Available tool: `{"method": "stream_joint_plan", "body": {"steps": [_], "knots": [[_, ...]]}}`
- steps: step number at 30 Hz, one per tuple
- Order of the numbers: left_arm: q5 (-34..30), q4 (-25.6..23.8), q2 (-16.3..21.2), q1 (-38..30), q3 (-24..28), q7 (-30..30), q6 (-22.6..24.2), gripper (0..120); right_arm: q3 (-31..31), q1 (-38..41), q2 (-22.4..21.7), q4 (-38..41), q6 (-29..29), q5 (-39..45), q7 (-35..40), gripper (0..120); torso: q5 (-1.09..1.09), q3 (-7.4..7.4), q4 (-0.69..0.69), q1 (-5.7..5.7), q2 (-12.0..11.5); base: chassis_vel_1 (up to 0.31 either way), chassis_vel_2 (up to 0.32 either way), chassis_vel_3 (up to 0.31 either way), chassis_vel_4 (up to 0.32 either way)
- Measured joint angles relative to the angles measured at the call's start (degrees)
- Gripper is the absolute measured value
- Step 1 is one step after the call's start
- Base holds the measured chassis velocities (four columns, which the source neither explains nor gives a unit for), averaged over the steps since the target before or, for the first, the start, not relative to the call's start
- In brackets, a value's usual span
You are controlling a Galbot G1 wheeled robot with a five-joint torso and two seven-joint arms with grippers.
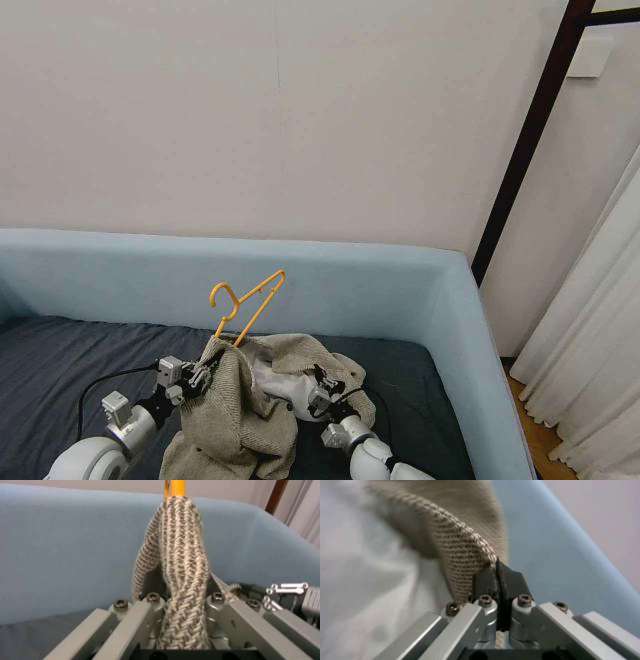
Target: Pick up the clothes from the sofa and hang them on the clothes hanger.
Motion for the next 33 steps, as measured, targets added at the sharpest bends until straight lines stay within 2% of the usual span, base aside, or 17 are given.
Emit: {"method": "stream_joint_plan", "body": {"steps": [2,6,7,10,11,13,15,19,20,21,25,33], "knots": [[-0.24,0.04,-0.04,-0.03,0.0,0.1,-0.17,8,0.79,0.01,-0.35,1.3,0.19,2.49,-0.15,0,0.0,0.0,0.0,0.0,0.0,0.0,0.0,0.0,0.0],[-2.8,-0.19,-0.43,-0.47,0.28,1.66,-1.77,8,5.31,1.16,-2.48,6.76,0.51,16.57,-2.65,0,-0.01,0.0,0.0,0.0,0.0,0.0,0.0,0.0,0.0],[-2.8,-0.19,-0.43,-0.47,0.28,1.66,-1.77,8,5.31,1.16,-2.48,6.76,0.51,16.57,-2.65,0,-0.01,0.0,0.0,0.0,0.0,0.0,0.0,0.0,0.0],[-5.57,-0.65,-0.47,-0.77,0.76,5.13,-3.43,8,7.95,2.24,-3.99,8.92,0.41,27.31,-6.84,0,0.0,0.0,-0.01,0.0,0.0,0.0,0.0,0.0,0.0],[-5.57,-0.65,-0.47,-0.77,0.76,5.13,-3.43,8,7.95,2.24,-3.99,8.92,0.41,27.31,-6.84,0,0.0,0.0,-0.01,0.0,0.0,0.0,0.0,0.0,0.0],[-7.01,-0.68,-0.44,-1.12,1.23,8.1,-4.58,8,10.27,2.82,-4.56,9.78,0.6,34.04,-10.5,0,0.0,0.0,0.0,0.0,0.0,0.0,0.0,0.0,0.0],[-7.45,-0.66,-0.4,-1.24,1.35,9.03,-4.92,8,10.82,2.91,-4.63,9.98,0.63,35.45,-11.2,0,0.0,0.0,0.0,0.0,0.0,0.0,0.0,0.0,0.0],[-8.64,0.71,0.07,-2.26,1.57,18.45,-6.84,8,14.63,3.74,-5.07,11.72,0.31,46.44,-15.83,0,0.01,0.0,0.0,0.0,0.0,0.0,0.0,0.0,0.0],[-8.64,0.71,0.07,-2.26,1.57,18.45,-6.84,8,14.63,3.74,-5.07,11.72,0.31,46.44,-15.83,0,0.01,0.0,0.0,0.0,0.0,0.0,0.0,0.0,0.0],[-8.6,1.37,0.2,-2.52,1.57,21.5,-7.29,8,15.7,4.04,-5.23,12.15,-0.22,49.41,-17.16,0,0.0,0.0,0.0,0.0,0.0,0.0,0.0,0.0,0.0],[-6.93,2.64,0.55,-2.86,1.49,26.16,-7.52,8,18.16,4.68,-5.71,12.7,-1.17,53.95,-20.0,0,0.0,0.0,0.0,0.0,0.0,0.0,0.0,0.0,0.0],[-0.11,5.17,1.68,-5.52,2.52,27.28,-7.35,8,20.53,4.82,-6.23,14.24,0.18,54.66,-25.17,0,0.0,0.0,0.0,0.0,-0.01,0.0,0.0,0.0,0.0]]}}
